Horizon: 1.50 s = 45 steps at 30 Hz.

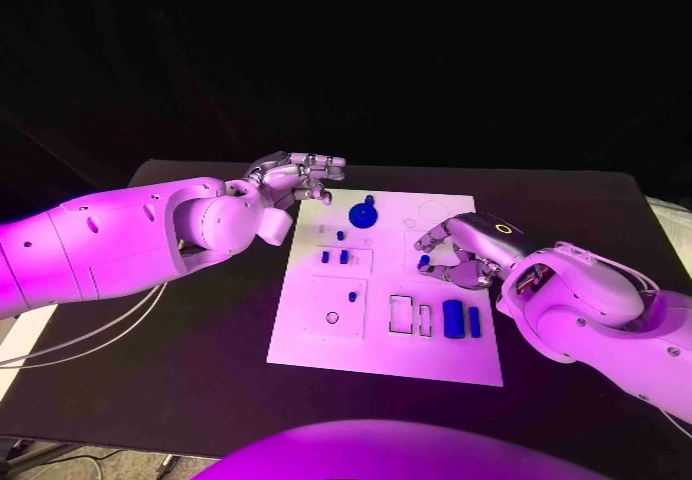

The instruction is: Assemble the parts on the task board

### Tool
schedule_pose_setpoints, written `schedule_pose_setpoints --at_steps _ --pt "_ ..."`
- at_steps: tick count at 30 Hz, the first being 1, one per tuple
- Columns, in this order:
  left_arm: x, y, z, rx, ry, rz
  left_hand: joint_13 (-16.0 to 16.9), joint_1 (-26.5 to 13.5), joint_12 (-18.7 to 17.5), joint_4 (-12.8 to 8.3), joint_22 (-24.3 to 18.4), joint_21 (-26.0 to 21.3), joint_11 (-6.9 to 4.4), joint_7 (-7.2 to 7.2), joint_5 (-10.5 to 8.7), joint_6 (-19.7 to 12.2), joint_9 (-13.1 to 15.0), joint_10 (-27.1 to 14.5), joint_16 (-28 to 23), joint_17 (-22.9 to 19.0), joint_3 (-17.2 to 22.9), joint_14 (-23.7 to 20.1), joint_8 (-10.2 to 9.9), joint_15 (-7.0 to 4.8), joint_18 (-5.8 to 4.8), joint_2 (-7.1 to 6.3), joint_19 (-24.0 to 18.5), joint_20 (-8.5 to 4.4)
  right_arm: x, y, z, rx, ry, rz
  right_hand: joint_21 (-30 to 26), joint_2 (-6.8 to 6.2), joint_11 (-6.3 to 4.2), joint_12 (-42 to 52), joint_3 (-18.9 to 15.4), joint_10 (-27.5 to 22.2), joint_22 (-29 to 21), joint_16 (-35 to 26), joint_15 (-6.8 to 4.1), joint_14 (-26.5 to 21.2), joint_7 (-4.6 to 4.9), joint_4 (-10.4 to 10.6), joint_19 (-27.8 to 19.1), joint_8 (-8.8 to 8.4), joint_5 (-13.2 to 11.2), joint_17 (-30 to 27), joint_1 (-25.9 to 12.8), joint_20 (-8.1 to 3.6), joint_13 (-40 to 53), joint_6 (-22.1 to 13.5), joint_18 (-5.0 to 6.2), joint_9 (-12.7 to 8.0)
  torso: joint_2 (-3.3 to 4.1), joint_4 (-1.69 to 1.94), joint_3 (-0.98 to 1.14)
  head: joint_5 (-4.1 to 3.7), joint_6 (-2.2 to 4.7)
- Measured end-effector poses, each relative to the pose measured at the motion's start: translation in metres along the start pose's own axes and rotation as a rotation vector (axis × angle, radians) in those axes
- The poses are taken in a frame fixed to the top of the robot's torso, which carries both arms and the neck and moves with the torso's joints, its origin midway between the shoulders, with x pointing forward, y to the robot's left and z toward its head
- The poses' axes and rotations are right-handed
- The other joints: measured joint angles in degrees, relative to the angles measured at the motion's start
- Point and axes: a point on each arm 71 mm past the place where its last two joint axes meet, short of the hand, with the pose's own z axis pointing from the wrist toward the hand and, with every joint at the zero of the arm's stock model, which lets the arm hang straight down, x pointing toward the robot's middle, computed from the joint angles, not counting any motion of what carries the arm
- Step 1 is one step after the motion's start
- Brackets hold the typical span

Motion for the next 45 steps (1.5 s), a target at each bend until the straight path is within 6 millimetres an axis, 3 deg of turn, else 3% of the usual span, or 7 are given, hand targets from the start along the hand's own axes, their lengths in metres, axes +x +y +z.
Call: schedule_pose_setpoints --at_steps 6,13,15,22,27,34,45 --pt "0.002 0.000 0.000 0.000 0.007 0.001 0.0 0.0 0.0 0.0 0.0 0.0 0.00 0.00 0.00 0.0 0.0 0.0 0.0 0.0 0.0 0.0 0.0 0.00 0.01 0.00 0.0 0.00 0.004 -0.013 0.004 0.043 0.044 -0.036 0.0 -0.22 -0.09 -1.1 -0.2 -0.5 -0.7 0.0 -0.08 0.1 -0.22 -0.2 0.0 0.00 -0.6 -0.9 0.2 0.00 -0.1 -0.2 0.00 -0.1 0.01 -0.04 0.01 -0.16 0.19" --pt "0.003 0.000 0.001 0.001 0.011 0.005 0.0 0.0 0.0 0.0 0.0 0.0 0.00 0.00 0.00 0.0 0.0 0.0 0.0 0.0 0.0 0.0 0.0 0.00 0.00 0.00 0.0 0.00 0.009 -0.011 0.011 0.045 0.081 -0.054 -0.1 -0.20 -0.09 -1.4 -0.2 -0.5 -1.0 0.0 -0.08 0.1 -0.39 -0.2 0.0 0.00 -0.6 -1.1 0.2 0.00 -0.1 0.0 0.00 -0.1 0.04 0.11 0.02 -0.30 0.26" --pt "0.003 0.000 0.001 0.001 0.011 0.006 0.0 0.0 0.0 0.0 0.0 0.0 0.00 0.00 0.00 0.0 0.0 0.0 0.0 0.0 0.0 0.0 0.0 0.00 0.00 0.00 0.0 0.00 0.010 -0.010 0.014 0.044 0.088 -0.058 -0.2 0.54 -0.09 -1.7 0.2 -0.5 -1.0 -0.3 -0.08 0.1 -0.39 -0.5 -0.1 0.00 -1.2 -1.2 1.0 -0.13 -0.1 0.0 0.00 -0.2 0.04 0.10 0.02 -0.21 0.29" --pt "0.003 0.000 0.001 0.001 0.012 0.008 0.0 0.0 0.4 -0.2 -0.1 0.0 0.00 0.00 0.00 0.0 0.0 0.0 0.0 -0.1 -0.2 0.0 0.0 0.00 0.01 0.00 0.0 0.00 0.013 -0.008 0.020 0.047 0.093 -0.068 -0.2 0.99 -0.05 -1.9 1.0 -0.5 -0.9 -0.3 -0.08 0.1 -0.58 -0.5 -0.2 0.00 -1.7 -1.2 1.4 -0.22 -0.1 0.1 0.00 -0.2 0.03 0.00 0.02 -0.15 0.41" --pt "0.003 0.000 0.001 0.001 0.013 0.009 0.0 0.0 0.4 -0.2 -0.1 0.0 0.00 -0.01 0.00 0.0 0.0 0.0 0.0 -0.1 -0.2 0.0 0.0 0.00 0.00 0.00 0.0 0.00 0.014 -0.007 0.021 0.045 0.094 -0.072 0.1 1.41 -0.37 -1.9 2.6 2.5 0.0 0.4 -0.08 0.1 -0.35 -0.4 0.0 0.15 -1.9 -0.2 1.8 -0.38 -0.1 1.8 0.01 -0.1 0.04 -0.01 0.01 -0.21 0.37" --pt "0.003 0.000 0.001 0.001 0.015 0.009 0.0 0.0 0.4 -0.2 -0.1 0.0 0.00 -0.01 0.00 0.0 0.0 0.0 0.0 -0.1 -0.2 0.0 0.0 0.00 0.00 0.00 0.0 0.00 0.014 -0.007 0.022 0.047 0.094 -0.077 1.6 2.28 -1.42 -1.1 6.3 8.2 2.5 2.0 -1.42 0.0 -0.74 -1.3 1.5 1.93 -2.3 1.7 2.7 -1.13 0.1 6.3 0.01 0.8 0.03 -0.04 0.03 -0.30 0.16" --pt "0.003 0.001 0.001 0.000 0.017 0.009 0.0 0.0 0.4 -0.2 -0.1 0.0 0.00 -0.01 0.00 0.0 0.0 0.0 0.0 0.0 -0.2 0.0 0.0 0.00 0.00 0.00 0.0 0.00 0.013 -0.006 0.021 0.044 0.082 -0.080 2.9 2.74 -0.22 -1.5 9.5 9.4 4.3 2.9 -1.82 0.0 -0.74 -3.3 2.3 2.09 -2.8 2.7 3.2 -1.86 0.2 7.5 0.01 1.4 0.00 -0.03 0.07 -0.41 0.10"
